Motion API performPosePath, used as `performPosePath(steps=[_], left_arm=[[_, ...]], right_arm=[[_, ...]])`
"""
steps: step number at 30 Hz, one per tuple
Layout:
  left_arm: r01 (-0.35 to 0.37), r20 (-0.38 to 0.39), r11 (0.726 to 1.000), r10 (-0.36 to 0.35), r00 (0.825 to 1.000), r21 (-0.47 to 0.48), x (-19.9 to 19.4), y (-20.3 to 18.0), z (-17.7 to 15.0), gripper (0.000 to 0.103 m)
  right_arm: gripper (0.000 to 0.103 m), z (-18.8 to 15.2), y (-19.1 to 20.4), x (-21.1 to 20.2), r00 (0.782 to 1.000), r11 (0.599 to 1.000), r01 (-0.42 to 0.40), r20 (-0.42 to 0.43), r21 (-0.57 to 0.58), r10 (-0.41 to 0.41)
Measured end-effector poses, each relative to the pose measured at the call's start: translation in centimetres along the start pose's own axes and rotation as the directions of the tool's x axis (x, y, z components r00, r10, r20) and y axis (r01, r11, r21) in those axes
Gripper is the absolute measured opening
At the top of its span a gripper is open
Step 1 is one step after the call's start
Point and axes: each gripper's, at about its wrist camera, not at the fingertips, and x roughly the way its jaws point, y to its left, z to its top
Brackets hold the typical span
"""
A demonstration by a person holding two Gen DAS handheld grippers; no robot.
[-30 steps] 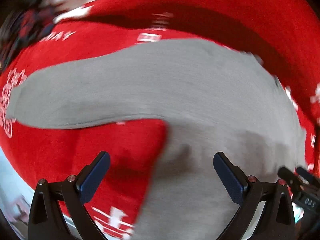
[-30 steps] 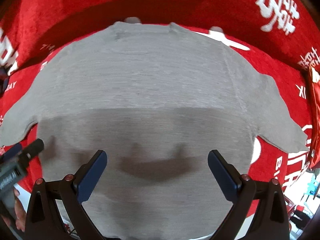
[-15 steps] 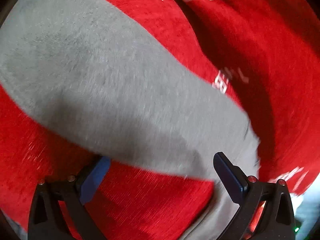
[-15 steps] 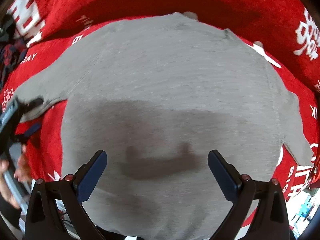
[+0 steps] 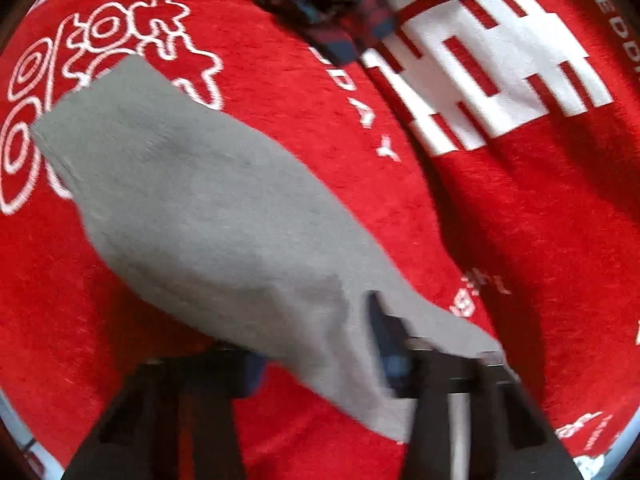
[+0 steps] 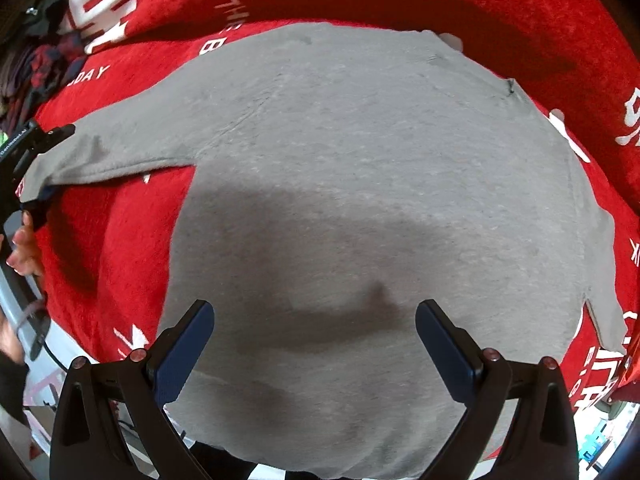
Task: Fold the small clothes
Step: 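Grasp the sleeve cuff with the left gripper and lift it, then lay the sleeve across the sweater body and open the left gripper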
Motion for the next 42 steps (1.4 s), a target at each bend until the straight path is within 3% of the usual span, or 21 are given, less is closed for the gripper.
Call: performPosePath(steps=[1, 2, 8, 13, 16, 20, 23, 25, 27, 31, 35, 36, 37, 39, 42], left_arm=[[0.002, 0.001, 1.0, -0.002, 1.0, 0.004, -0.1, 0.3, 0.2, 0.012], [0.012, -0.002, 1.0, -0.012, 1.0, 0.012, -0.6, 1.0, -0.1, 0.01], [0.033, 0.046, 0.982, -0.043, 0.998, 0.188, -3.5, -2.5, -0.3, 0.01], [0.127, 0.082, 0.92, -0.168, 0.982, 0.37, -6.2, -9.8, -1.9, 0.01], [0.203, 0.05, 0.846, -0.261, 0.964, 0.493, -6.4, -16.0, -4.6, 0.01], [0.337, -0.08, 0.729, -0.364, 0.928, 0.596, -6.2, -23.9, -10.4, 0.01], [0.384, -0.201, 0.629, -0.344, 0.917, 0.677, -4.3, -28.9, -16.7, 0.01], [0.418, -0.29, 0.594, -0.303, 0.908, 0.688, -2.0, -30.9, -20.7, 0.01], [0.41, -0.342, 0.56, -0.228, 0.911, 0.72, 0.8, -32.2, -24.8, 0.01], [0.371, -0.383, 0.553, -0.098, 0.918, 0.747, 4.6, -32.4, -29.0, 0.01], [0.272, -0.322, 0.517, 0.008, 0.947, 0.812, 5.1, -30.9, -30.0, 0.011], [0.251, -0.306, 0.51, 0.026, 0.952, 0.822, 4.8, -30.7, -30.0, 0.016], [0.228, -0.29, 0.509, 0.044, 0.956, 0.83, 4.3, -30.3, -29.5, 0.042], [0.189, -0.246, 0.542, 0.034, 0.969, 0.819, 2.7, -29.0, -27.8, 0.071], [0.133, -0.193, 0.572, 0.046, 0.98, 0.809, 0.8, -27.1, -24.6, 0.073]], right_arm=[[0.101, -0.1, 0.1, 0.0, 1.0, 1.0, 0.001, -0.001, 0.003, -0.001], [0.101, -0.1, 0.1, -0.2, 1.0, 1.0, 0.001, 0.0, 0.007, -0.001], [0.101, -0.9, -0.3, -1.2, 1.0, 0.999, -0.001, 0.026, 0.036, 0.0], [0.101, -1.8, -2.4, -1.7, 0.999, 0.996, -0.022, 0.042, 0.091, 0.019], [0.101, -2.1, -4.3, -1.7, 0.998, 0.991, -0.031, 0.049, 0.133, 0.025], [0.101, -2.6, -7.8, -1.9, 0.997, 0.983, -0.041, 0.067, 0.176, 0.03], [0.101, -3.1, -12.1, -2.5, 0.996, 0.97, -0.043, 0.084, 0.24, 0.024], [0.101, -3.6, -14.9, -2.7, 0.996, 0.956, -0.047, 0.091, 0.289, 0.022], [0.101, -4.0, -17.6, -2.4, 0.996, 0.942, -0.048, 0.092, 0.333, 0.018], [0.101, -5.2, -22.7, -1.0, 0.997, 0.914, -0.039, 0.073, 0.405, 0.01], [0.101, -6.0, -25.4, 0.4, 0.999, 0.893, -0.037, 0.051, 0.449, 0.015], [0.101, -6.0, -25.7, 0.5, 0.999, 0.892, -0.038, 0.049, 0.451, 0.018], [0.101, -5.8, -25.7, 0.4, 0.998, 0.894, -0.038, 0.052, 0.446, 0.017], [0.101, -4.9, -25.2, -0.3, 0.997, 0.911, -0.047, 0.082, 0.41, 0.014], [0.101, -2.5, -22.5, -1.9, 0.985, 0.956, -0.077, 0.171, 0.284, 0.028]])
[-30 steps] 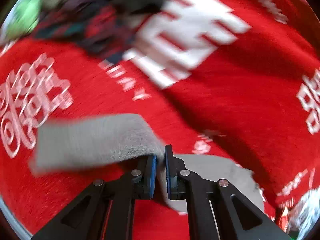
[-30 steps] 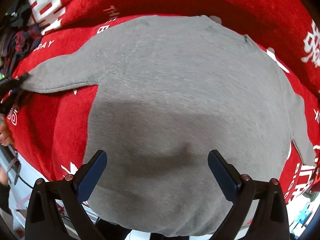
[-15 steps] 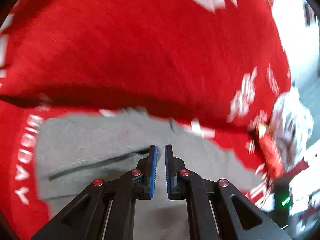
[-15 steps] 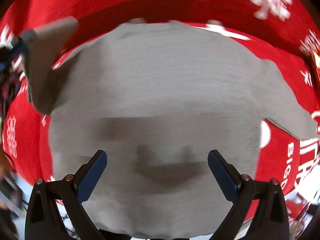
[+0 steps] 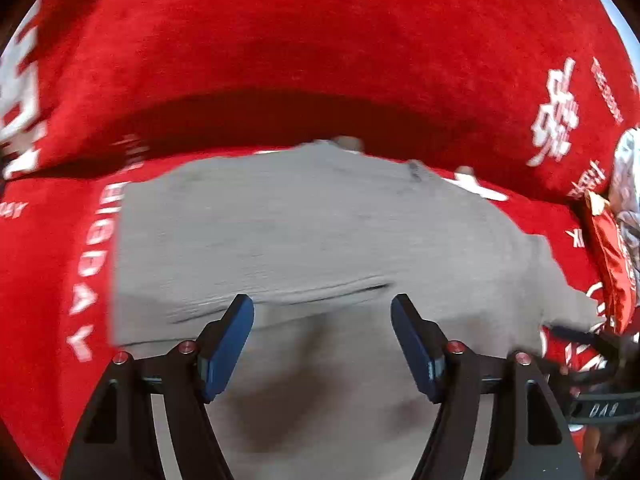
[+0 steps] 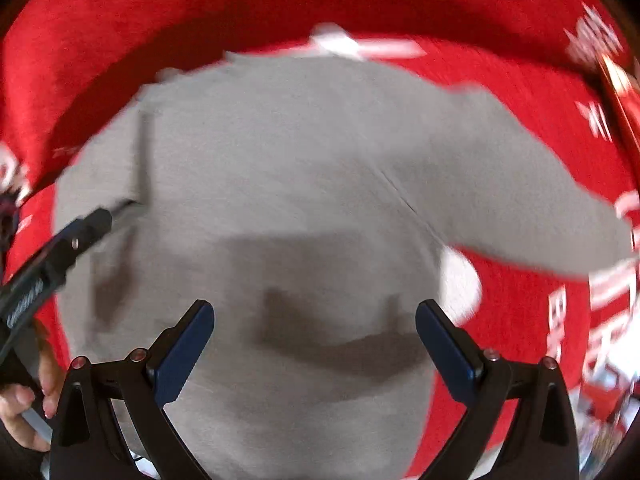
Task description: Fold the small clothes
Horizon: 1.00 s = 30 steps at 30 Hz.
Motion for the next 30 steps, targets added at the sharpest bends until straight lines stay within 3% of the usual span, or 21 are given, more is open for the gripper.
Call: performPosePath(steps=[4, 6, 8, 10, 13, 17, 19, 21, 23, 24, 27, 30], left_arm=[[-0.144, -0.009, 0.989, 0.144, 0.99, -0.031, -1.5, 5.2, -0.7, 0.073], [-0.199, -0.034, 0.98, 0.198, 0.98, -0.025, -1.5, 7.4, -1.3, 0.073], [-0.237, -0.066, 0.971, 0.235, 0.97, -0.017, -1.1, 9.1, -2.1, 0.073], [-0.257, -0.092, 0.966, 0.255, 0.963, -0.009, -0.4, 10.1, -2.9, 0.073], [-0.269, -0.121, 0.963, 0.264, 0.957, -0.026, 0.7, 11.2, -3.6, 0.073], [-0.278, -0.131, 0.957, 0.266, 0.955, -0.083, 1.2, 12.0, -4.0, 0.074], [-0.263, -0.13, 0.953, 0.245, 0.961, -0.15, 1.3, 12.5, -4.0, 0.076], [-0.253, -0.135, 0.951, 0.23, 0.964, -0.18, 1.3, 12.7, -3.9, 0.076], [-0.258, -0.131, 0.95, 0.237, 0.963, -0.178, 1.2, 12.6, -3.9, 0.076], [-0.261, -0.134, 0.949, 0.239, 0.962, -0.176, 1.3, 12.6, -3.9, 0.076], [-0.268, -0.137, 0.942, 0.244, 0.96, -0.203, 1.2, 12.7, -3.7, 0.076], [-0.26, -0.139, 0.93, 0.231, 0.963, -0.258, 1.2, 13.5, -3.6, 0.076]], right_arm=[[0.1, 2.2, 7.1, 0.1, 0.996, 0.963, 0.012, 0.091, -0.27, 0.013], [0.095, 2.6, 10.6, 1.0, 0.991, 0.908, 0.052, 0.133, -0.416, 0.004], [0.085, 2.7, 14.4, 2.4, 0.987, 0.818, 0.109, 0.16, -0.564, -0.021], [0.082, 2.8, 17.1, 3.7, 0.983, 0.741, 0.139, 0.181, -0.657, -0.024], [0.082, 2.8, 20.4, 4.5, 0.982, 0.669, 0.12, 0.188, -0.733, 0.029], [0.082, 3.0, 23.2, 6.1, 0.985, 0.639, 0.087, 0.162, -0.765, 0.06], [0.078, 3.3, 23.8, 7.2, 0.988, 0.661, 0.078, 0.146, -0.746, 0.048], [0.071, 4.3, 23.5, 7.9, 0.993, 0.721, 0.007, 0.089, -0.693, 0.076], [0.022, 5.7, 22.0, 8.0, 0.982, 0.808, -0.159, -0.004, -0.567, 0.19], [0.007, 6.0, 21.3, 7.6, 0.98, 0.839, -0.164, 0.01, -0.518, 0.198], [0.005, 7.2, 18.1, 6.1, 0.959, 0.911, -0.253, 0.044, -0.326, 0.282], [0.005, 8.0, 12.7, 3.6, 0.923, 0.933, -0.347, 0.138, -0.098, 0.358]])
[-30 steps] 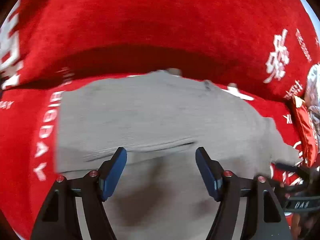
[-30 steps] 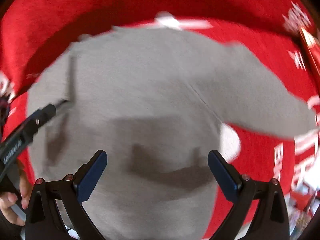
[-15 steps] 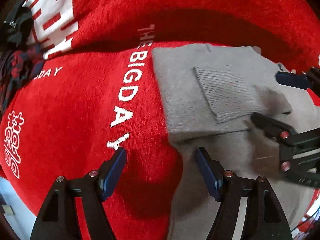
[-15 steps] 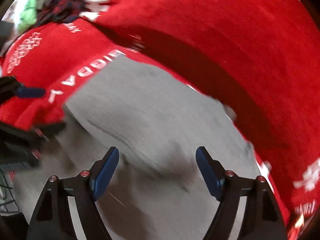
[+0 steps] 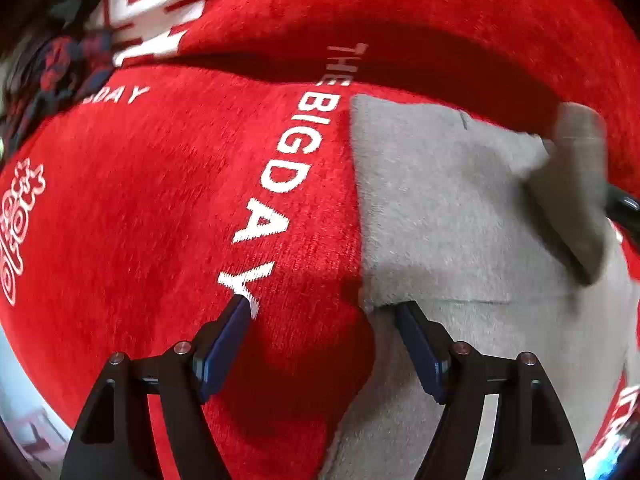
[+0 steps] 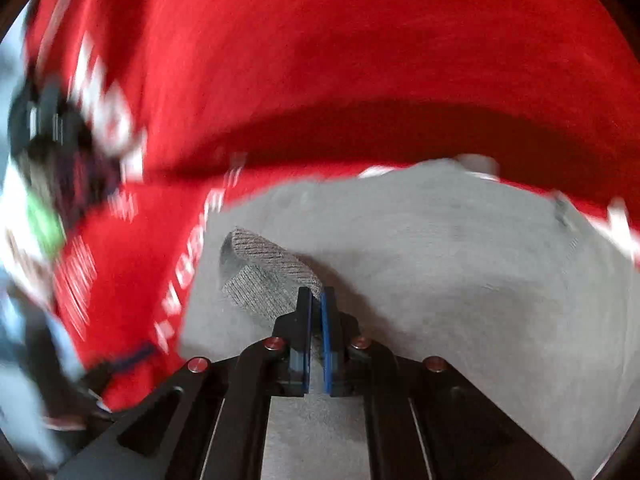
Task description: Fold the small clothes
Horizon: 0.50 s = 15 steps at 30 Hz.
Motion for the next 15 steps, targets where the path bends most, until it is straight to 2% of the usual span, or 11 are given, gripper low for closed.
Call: performPosePath(steps=[2, 4, 6, 9, 10, 11, 13, 15], left_arm=[[0.014, -0.011, 1.0, -0.015, 1.0, -0.022, 0.2, 0.3, -0.1, 0.076], [0.012, -0.01, 1.0, -0.012, 1.0, -0.016, 0.2, 0.3, -0.1, 0.076], [0.0, -0.006, 1.0, 0.0, 1.0, 0.0, 0.1, 0.0, -0.2, 0.076], [-0.011, -0.007, 1.0, 0.011, 1.0, 0.002, 0.0, -0.4, -0.1, 0.076], [-0.012, -0.006, 1.0, 0.013, 1.0, 0.003, 0.0, -0.5, 0.0, 0.076], [-0.015, -0.004, 1.0, 0.015, 1.0, 0.008, -0.1, -0.7, 0.0, 0.076], [-0.019, -0.003, 1.0, 0.019, 1.0, 0.024, 0.0, -1.2, 0.2, 0.076], [-0.045, -0.002, 0.998, 0.045, 0.999, 0.042, 0.3, -1.8, 0.4, 0.076]], right_arm=[[0.005, 0.0, -3.9, -2.6, 0.998, 0.984, -0.011, 0.068, 0.177, -0.001], [0.005, -0.8, -8.7, -4.6, 0.994, 0.937, -0.003, 0.106, 0.348, -0.036], [0.005, -1.9, -12.8, -5.5, 0.992, 0.886, -0.009, 0.112, 0.464, -0.049], [0.01, -4.0, -17.3, -6.2, 0.994, 0.807, -0.071, 0.107, 0.587, 0.009], [0.016, -4.6, -17.9, -6.2, 0.995, 0.795, -0.077, 0.095, 0.601, 0.025], [0.042, -5.2, -18.0, -6.2, 0.995, 0.794, -0.089, 0.093, 0.601, 0.041], [0.08, -5.8, -17.7, -6.1, 0.991, 0.788, -0.129, 0.115, 0.602, 0.074], [0.08, -5.7, -17.4, -5.0, 0.988, 0.787, -0.149, 0.114, 0.598, 0.101]])
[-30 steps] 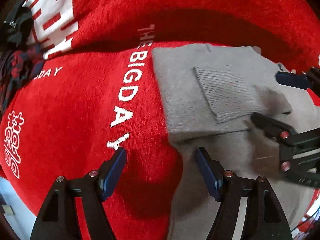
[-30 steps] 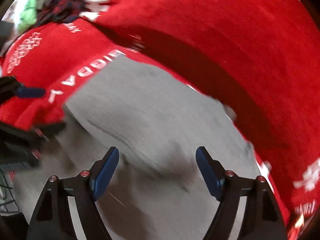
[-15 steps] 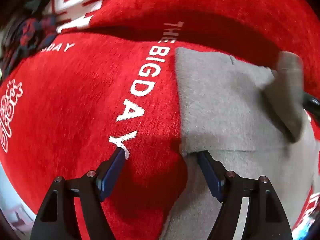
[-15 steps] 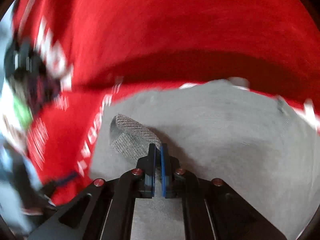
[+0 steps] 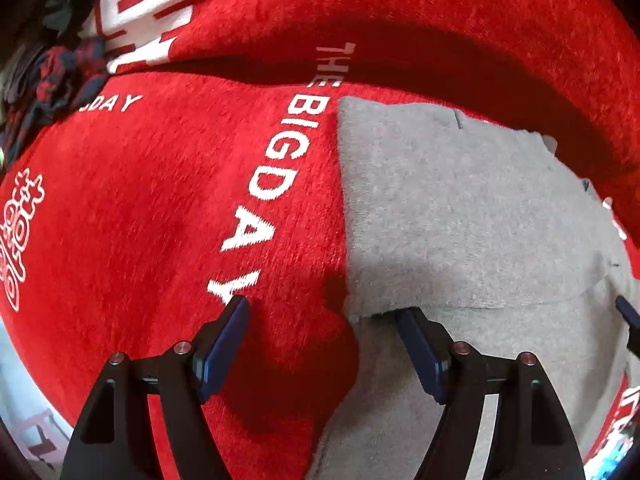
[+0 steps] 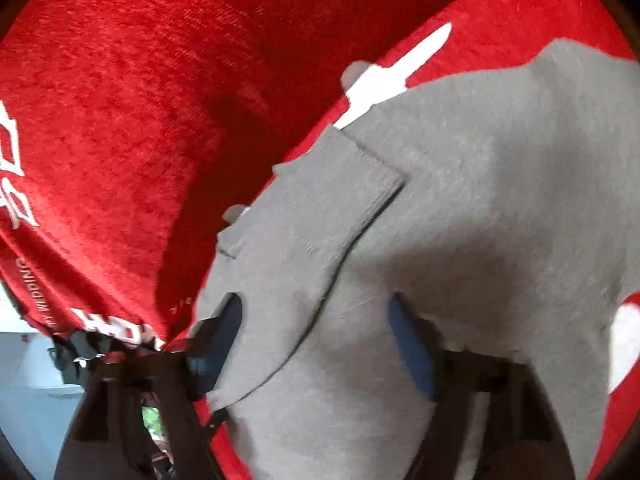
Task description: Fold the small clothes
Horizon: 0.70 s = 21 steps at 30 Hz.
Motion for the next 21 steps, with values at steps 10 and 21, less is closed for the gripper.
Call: performPosePath(steps=[10, 21], left_arm=[[-0.001, 0.06, 0.998, 0.004, 0.998, -0.062, -0.7, 2.0, 1.3, 0.076], [0.063, 0.008, 0.993, -0.064, 0.998, 0.102, -2.6, 2.9, -0.9, 0.076]], right_arm=[[0.006, 1.4, 2.7, 0.9, 0.999, 0.999, 0.036, 0.001, -0.036, -0.036], [0.009, -1.7, -1.9, -0.3, 0.985, 0.985, 0.171, -0.009, -0.011, -0.171]])
